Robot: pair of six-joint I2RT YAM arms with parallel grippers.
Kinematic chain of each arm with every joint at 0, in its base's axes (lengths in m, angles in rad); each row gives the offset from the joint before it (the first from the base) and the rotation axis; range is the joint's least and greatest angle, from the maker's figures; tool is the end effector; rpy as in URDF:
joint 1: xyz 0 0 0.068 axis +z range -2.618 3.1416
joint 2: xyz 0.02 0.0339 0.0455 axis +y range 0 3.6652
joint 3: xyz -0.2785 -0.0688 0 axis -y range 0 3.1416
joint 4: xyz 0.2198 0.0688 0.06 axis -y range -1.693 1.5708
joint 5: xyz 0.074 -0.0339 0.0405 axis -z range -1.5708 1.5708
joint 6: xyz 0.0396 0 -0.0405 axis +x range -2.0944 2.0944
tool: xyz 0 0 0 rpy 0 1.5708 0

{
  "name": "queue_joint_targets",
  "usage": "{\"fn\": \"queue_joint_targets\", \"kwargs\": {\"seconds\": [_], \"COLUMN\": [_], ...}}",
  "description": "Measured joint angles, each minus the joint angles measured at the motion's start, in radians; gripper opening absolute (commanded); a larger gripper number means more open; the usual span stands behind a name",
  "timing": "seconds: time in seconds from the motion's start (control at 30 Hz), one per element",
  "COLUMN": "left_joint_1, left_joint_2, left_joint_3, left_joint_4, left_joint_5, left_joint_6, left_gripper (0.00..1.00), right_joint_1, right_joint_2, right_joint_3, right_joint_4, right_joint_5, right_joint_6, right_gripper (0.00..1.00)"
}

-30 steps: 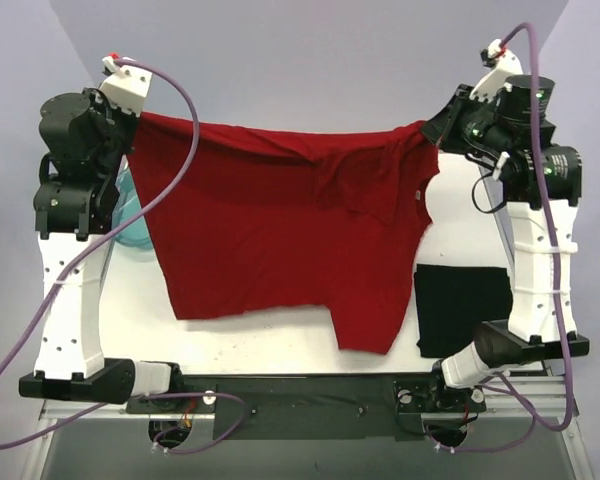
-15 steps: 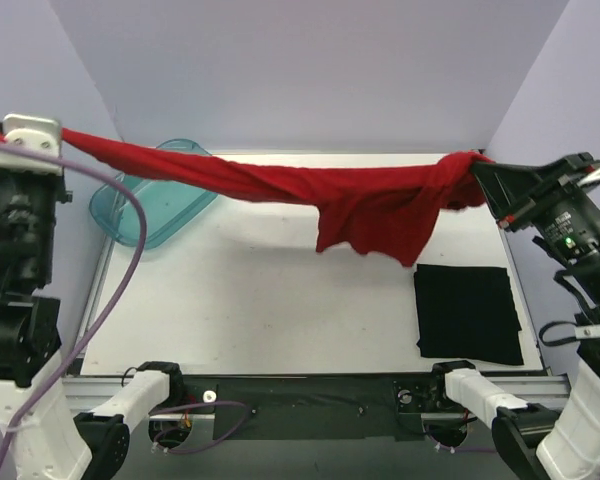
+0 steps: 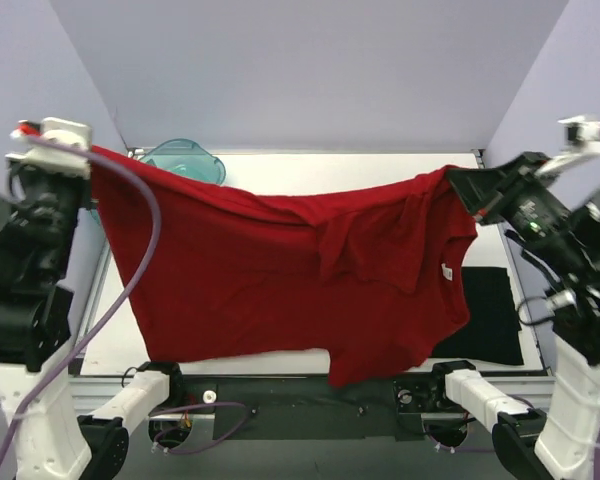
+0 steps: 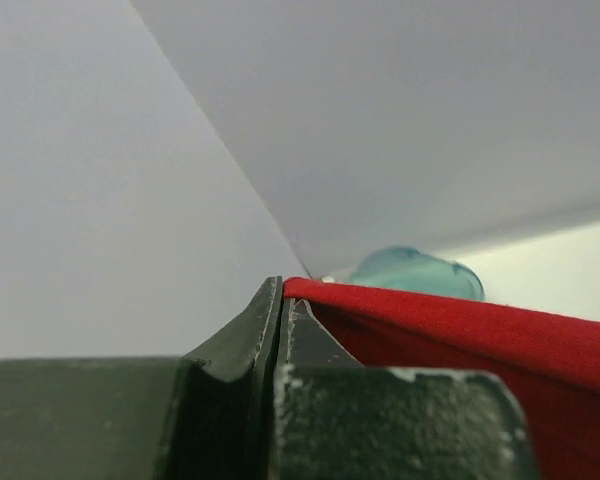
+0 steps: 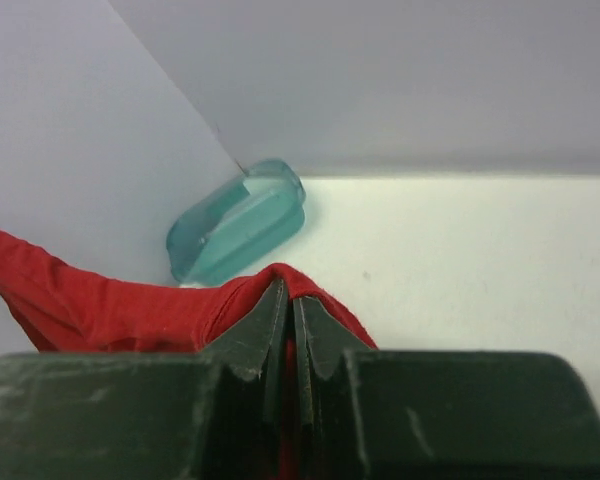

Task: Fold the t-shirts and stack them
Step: Flatten out the tshirt

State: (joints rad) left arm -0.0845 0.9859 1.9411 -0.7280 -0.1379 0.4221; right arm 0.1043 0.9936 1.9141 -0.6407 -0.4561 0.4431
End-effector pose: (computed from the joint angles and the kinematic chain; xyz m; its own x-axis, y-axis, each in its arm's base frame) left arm 0.0548 0.0008 0.5853 0.1843 0.3916 -0.9015 -0.1374 0.9184 0.3709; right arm 0.0565 0.0235 0.5884 0.0276 0.3899 -0.9204 -0.5826 0.7545 0.3022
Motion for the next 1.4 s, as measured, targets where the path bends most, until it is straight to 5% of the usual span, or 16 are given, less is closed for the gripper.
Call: {"fn": "queue_joint_targets", "kwargs": {"seconds": [0.2,0.4,0.63,0.8,0.87,0.9,0.93,0.97,1.0,1.07,1.1,1.27,1.4], "left_joint_1": [-0.019,-0.084,-0.113,-0.113,-0.114,-0.115,-0.115,-0.117,-0.118,-0.120,-0.121,-0.126,-0.131], "left_joint_2": [0.089,0.361,0.768,0.991,1.061,1.093,1.124,1.153,1.188,1.238,1.265,1.300,1.173], "left_joint_3": [-0.288,-0.523,-0.477,-0.274,-0.190,-0.150,-0.112,-0.074,-0.027,0.043,0.090,0.220,0.124], "left_joint_4": [0.025,0.180,0.345,0.412,0.438,0.449,0.454,0.458,0.458,0.452,0.438,0.365,0.298], "left_joint_5": [0.087,0.087,0.050,0.010,-0.003,-0.011,-0.018,-0.027,-0.040,-0.058,-0.069,-0.048,0.082], "left_joint_6": [-0.013,0.047,0.103,0.138,0.144,0.145,0.145,0.147,0.143,0.142,0.134,0.117,0.154], "left_gripper": [0.00,0.00,0.00,0.00,0.03,0.13,0.20,0.38,0.55,0.76,0.78,0.82,0.79], "right_joint_1": [0.000,-0.018,-0.091,-0.134,-0.144,-0.149,-0.153,-0.156,-0.157,-0.157,-0.158,-0.162,-0.155], "right_joint_2": [0.095,0.499,1.120,1.366,1.422,1.439,1.448,1.454,1.458,1.459,1.459,1.419,1.238], "right_joint_3": [-0.369,-0.481,-0.091,0.165,0.226,0.241,0.249,0.253,0.258,0.273,0.288,0.343,0.188], "right_joint_4": [0.137,0.261,0.306,0.311,0.321,0.330,0.340,0.349,0.355,0.355,0.352,0.287,0.188], "right_joint_5": [-0.006,-0.003,-0.050,-0.040,-0.023,-0.014,-0.001,0.010,0.024,0.048,0.062,0.183,0.314], "right_joint_6": [-0.003,-0.055,-0.049,-0.012,0.007,0.017,0.029,0.039,0.050,0.080,0.086,0.067,0.042], "right_gripper": [0.00,0.00,0.00,0.00,0.08,0.10,0.27,0.38,0.65,0.90,1.00,1.00,1.00]}}
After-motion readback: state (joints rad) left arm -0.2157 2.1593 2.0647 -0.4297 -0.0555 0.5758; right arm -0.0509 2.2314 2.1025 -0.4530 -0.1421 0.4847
